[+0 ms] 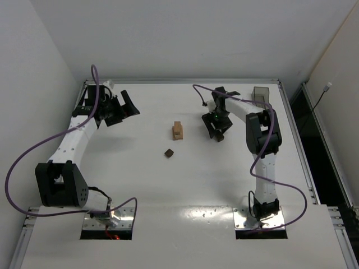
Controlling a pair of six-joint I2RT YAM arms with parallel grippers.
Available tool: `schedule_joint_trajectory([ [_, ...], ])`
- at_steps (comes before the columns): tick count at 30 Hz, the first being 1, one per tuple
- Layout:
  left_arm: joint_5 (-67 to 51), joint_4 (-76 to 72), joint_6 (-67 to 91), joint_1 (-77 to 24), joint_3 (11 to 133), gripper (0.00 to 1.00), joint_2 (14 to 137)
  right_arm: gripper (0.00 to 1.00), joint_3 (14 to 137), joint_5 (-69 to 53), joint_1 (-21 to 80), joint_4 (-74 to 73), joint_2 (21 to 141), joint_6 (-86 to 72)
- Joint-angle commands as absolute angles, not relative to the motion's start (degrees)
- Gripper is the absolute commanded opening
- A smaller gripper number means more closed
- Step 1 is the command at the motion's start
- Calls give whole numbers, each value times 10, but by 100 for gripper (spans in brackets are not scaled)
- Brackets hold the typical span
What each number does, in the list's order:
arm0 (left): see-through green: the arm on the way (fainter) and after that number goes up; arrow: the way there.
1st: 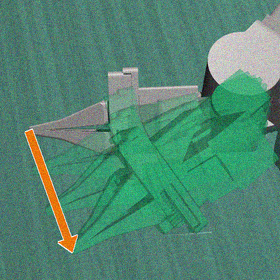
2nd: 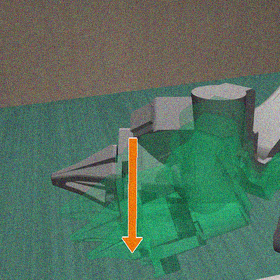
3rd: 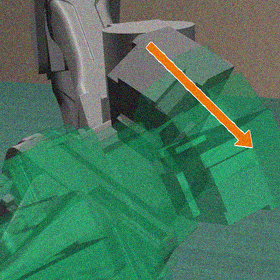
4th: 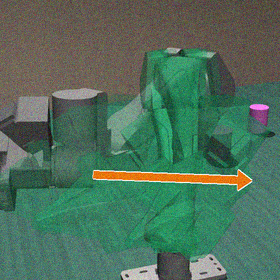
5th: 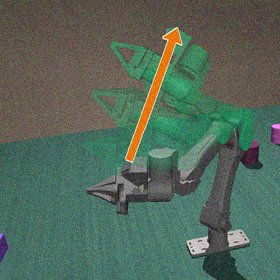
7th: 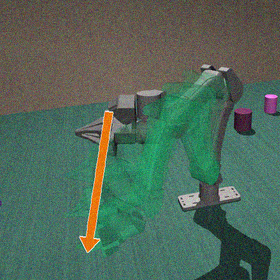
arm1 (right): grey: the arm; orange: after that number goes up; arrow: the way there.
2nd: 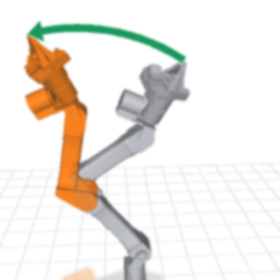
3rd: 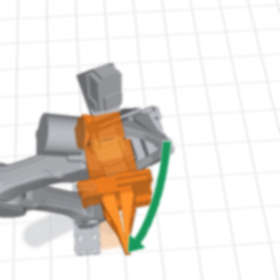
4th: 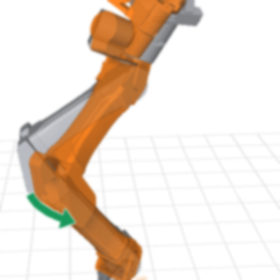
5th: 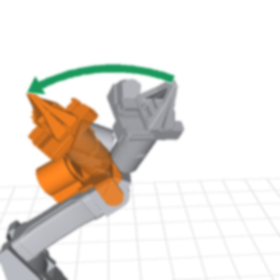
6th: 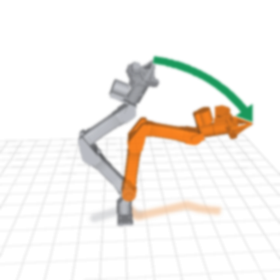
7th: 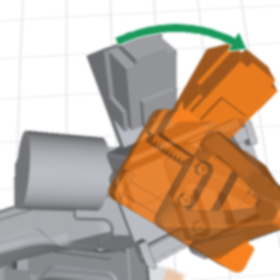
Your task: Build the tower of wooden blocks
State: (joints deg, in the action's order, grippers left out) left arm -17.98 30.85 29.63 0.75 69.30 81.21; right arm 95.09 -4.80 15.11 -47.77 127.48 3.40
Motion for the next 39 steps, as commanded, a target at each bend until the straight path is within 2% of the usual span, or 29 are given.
schedule_joint_trajectory([
  [1,-182,297,304,15,693,99,780,64,973,-40,149,-462,1254,28],
  [7,-182,291,309,15,671,99,759,64,919,-67,127,-412,1134,17],
  [12,-187,279,309,15,648,99,748,65,764,-75,121,-303,996,11],
  [20,-187,269,315,15,630,99,736,65,594,-88,127,-197,892,-2],
  [24,-198,269,315,15,625,99,736,65,573,-111,132,-173,898,6],
  [39,-203,264,315,15,630,99,751,63,649,-120,127,-149,1015,59],
])
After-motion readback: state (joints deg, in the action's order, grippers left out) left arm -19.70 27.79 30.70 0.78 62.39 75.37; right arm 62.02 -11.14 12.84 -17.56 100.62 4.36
